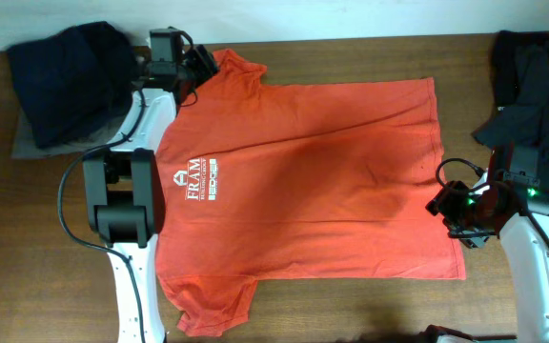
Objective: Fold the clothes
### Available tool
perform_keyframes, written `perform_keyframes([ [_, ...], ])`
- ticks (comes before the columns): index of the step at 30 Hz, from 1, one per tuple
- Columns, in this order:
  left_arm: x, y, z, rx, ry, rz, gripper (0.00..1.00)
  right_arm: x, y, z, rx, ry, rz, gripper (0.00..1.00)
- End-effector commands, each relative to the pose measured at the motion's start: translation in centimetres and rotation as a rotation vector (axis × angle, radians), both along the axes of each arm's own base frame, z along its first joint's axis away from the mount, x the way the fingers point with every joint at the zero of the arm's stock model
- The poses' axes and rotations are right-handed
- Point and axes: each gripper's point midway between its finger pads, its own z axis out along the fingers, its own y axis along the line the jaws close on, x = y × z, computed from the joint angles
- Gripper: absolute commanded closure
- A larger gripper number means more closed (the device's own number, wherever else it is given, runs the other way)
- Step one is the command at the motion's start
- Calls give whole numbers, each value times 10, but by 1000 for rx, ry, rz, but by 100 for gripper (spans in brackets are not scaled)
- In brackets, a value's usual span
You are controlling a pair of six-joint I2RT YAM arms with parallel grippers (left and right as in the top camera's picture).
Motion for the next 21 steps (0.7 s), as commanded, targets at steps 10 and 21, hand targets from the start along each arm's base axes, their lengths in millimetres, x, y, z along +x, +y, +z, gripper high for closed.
perform_keyframes([
  [10,1,-9,3,-100,24,50,32,5,3,6,3,-23,21,38],
  [21,9,-5,-27,-98,23,86,32,4,3,6,3,-22,21,38],
])
